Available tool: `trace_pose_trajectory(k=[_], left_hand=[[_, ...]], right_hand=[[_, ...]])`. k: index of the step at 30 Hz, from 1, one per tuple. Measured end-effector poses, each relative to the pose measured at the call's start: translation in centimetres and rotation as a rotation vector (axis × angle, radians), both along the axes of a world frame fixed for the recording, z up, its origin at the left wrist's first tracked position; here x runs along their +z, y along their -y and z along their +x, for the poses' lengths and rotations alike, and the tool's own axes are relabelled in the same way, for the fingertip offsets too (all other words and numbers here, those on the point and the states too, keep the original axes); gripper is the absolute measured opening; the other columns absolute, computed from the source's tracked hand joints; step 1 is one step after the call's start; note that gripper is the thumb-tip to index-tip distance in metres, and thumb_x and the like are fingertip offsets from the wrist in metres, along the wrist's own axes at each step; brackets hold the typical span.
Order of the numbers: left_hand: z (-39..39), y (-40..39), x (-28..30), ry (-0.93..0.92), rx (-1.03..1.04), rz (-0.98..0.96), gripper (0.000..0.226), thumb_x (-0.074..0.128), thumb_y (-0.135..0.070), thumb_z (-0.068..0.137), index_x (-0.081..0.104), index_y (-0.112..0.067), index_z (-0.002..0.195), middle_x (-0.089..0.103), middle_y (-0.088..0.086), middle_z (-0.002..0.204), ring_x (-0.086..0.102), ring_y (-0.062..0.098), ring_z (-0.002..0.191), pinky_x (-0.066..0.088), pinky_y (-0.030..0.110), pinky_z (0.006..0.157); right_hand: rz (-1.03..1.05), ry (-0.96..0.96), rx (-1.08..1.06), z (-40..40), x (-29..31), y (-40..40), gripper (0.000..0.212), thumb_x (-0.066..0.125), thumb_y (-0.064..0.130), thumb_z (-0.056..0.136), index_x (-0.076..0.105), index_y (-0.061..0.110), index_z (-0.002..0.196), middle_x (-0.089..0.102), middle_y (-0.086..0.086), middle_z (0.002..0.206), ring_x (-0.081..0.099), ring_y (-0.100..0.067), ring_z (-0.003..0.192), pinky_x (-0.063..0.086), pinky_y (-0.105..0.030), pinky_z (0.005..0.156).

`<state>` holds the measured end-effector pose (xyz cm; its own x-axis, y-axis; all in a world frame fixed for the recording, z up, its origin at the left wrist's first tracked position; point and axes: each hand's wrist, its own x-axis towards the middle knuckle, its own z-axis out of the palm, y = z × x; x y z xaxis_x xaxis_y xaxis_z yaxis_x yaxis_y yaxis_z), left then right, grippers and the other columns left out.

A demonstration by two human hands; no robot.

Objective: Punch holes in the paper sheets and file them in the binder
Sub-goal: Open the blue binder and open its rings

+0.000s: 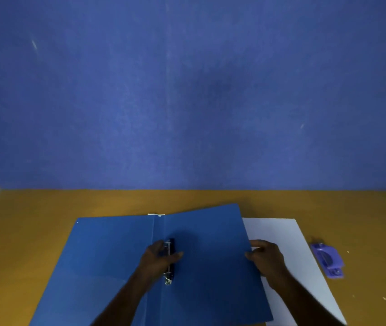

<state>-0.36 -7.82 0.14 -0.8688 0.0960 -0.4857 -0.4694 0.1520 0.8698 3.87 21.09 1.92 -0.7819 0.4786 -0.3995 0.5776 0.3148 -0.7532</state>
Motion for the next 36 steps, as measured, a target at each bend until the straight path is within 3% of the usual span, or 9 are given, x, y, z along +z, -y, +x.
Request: trace_pose_trajectory(k=[2, 6, 10, 14, 21, 27, 31, 33, 36], left_hand=[[0.2, -1.7, -0.2, -0.022, -0.07, -0.008, 0.05, 0.077, -0.001, 0.076, 0.047, -0.019, 0.112, 0.054, -0.014, 0.094, 0.055, 0.001, 0.081, 0.054, 0.013, 0.062], [0.0, -4.0, -1.7, -0.01, -0.172, -0.095, 0.102, 0.089, -0.01, 0.064, 0.029, -0.005, 0.147, 0.038, 0.005, 0.148, 0.041, 0.023, 0.133, 0.041, 0.032, 0.106], [0.3, -5.8, -1.7, -0.03, -0.258, -0.172, 0.121, 0.094, -0.018, 0.054, 0.021, -0.008, 0.151, 0.027, 0.007, 0.155, 0.032, 0.021, 0.14, 0.034, 0.027, 0.109], [0.1, -6.9, -2.3, -0.036, -0.381, -0.262, 0.152, 0.095, -0.044, 0.024, 0.017, -0.017, 0.152, 0.024, 0.003, 0.156, 0.039, 0.024, 0.134, 0.043, 0.041, 0.108], [0.0, -8.1, -2.8, -0.084, -0.462, -0.38, 0.131, 0.094, -0.018, 0.047, 0.016, -0.015, 0.153, 0.022, 0.006, 0.155, 0.04, 0.028, 0.133, 0.045, 0.041, 0.107], [-0.4, -7.4, -2.8, -0.216, -0.568, -0.513, 0.125, 0.092, -0.034, 0.054, 0.018, -0.016, 0.152, 0.027, 0.004, 0.151, 0.041, 0.021, 0.129, 0.043, 0.03, 0.106], [-0.7, -6.3, -1.8, -0.392, -0.654, -0.774, 0.123, 0.082, -0.061, 0.05, 0.023, -0.022, 0.151, 0.028, -0.001, 0.153, 0.031, 0.022, 0.138, 0.034, 0.037, 0.112], [-0.9, -5.9, -1.4, -0.468, -0.675, -0.907, 0.123, 0.075, -0.071, 0.047, 0.025, -0.025, 0.15, 0.026, -0.004, 0.154, 0.026, 0.023, 0.139, 0.031, 0.042, 0.112], [-1.1, -5.4, -1.5, -0.479, -0.756, -1.047, 0.134, 0.067, -0.082, 0.04, 0.017, -0.027, 0.152, 0.012, -0.001, 0.161, 0.009, 0.025, 0.147, 0.016, 0.048, 0.118]], right_hand=[[0.056, 0.017, -0.019, 0.4, -0.4, -2.1, 0.023, 0.071, 0.007, 0.078, 0.074, 0.017, 0.099, 0.073, -0.005, 0.098, 0.066, -0.02, 0.085, 0.058, -0.036, 0.079], [0.169, 0.055, -0.026, 1.1, -1.4, -5.1, 0.025, 0.072, 0.013, 0.078, 0.073, 0.017, 0.103, 0.073, -0.003, 0.104, 0.066, -0.019, 0.089, 0.057, -0.038, 0.085], [0.251, 0.094, -0.047, 1.6, -2.2, -6.8, 0.037, 0.075, 0.017, 0.076, 0.069, 0.014, 0.113, 0.07, -0.006, 0.112, 0.063, -0.022, 0.095, 0.053, -0.033, 0.085], [0.275, 0.128, -0.057, 2.1, -2.7, -7.9, 0.044, 0.078, 0.022, 0.075, 0.065, 0.013, 0.116, 0.067, -0.009, 0.117, 0.056, -0.019, 0.089, 0.048, -0.03, 0.079], [0.317, 0.161, -0.032, 2.7, -3.4, -8.8, 0.048, 0.079, 0.029, 0.074, 0.061, 0.017, 0.117, 0.065, -0.007, 0.117, 0.062, -0.024, 0.102, 0.053, -0.036, 0.085], [0.452, 0.199, 0.045, 2.6, -3.7, -8.9, 0.051, 0.075, 0.034, 0.074, 0.058, 0.02, 0.119, 0.061, -0.004, 0.118, 0.06, -0.024, 0.106, 0.052, -0.036, 0.087], [0.6, -0.019, 0.199, 1.6, -3.2, -6.9, 0.044, 0.073, 0.034, 0.075, 0.062, 0.015, 0.114, 0.061, -0.004, 0.107, 0.06, -0.023, 0.098, 0.048, -0.032, 0.08], [0.514, -0.157, 0.332, 0.8, -3.3, -5.1, 0.058, 0.078, 0.041, 0.068, 0.065, 0.01, 0.115, 0.065, -0.007, 0.107, 0.063, -0.024, 0.098, 0.048, -0.031, 0.082], [0.315, -0.168, 0.576, -0.6, -3.4, -2.3, 0.108, 0.073, 0.076, 0.043, 0.054, 0.017, 0.131, 0.057, -0.003, 0.121, 0.058, -0.018, 0.109, 0.049, -0.029, 0.091]])
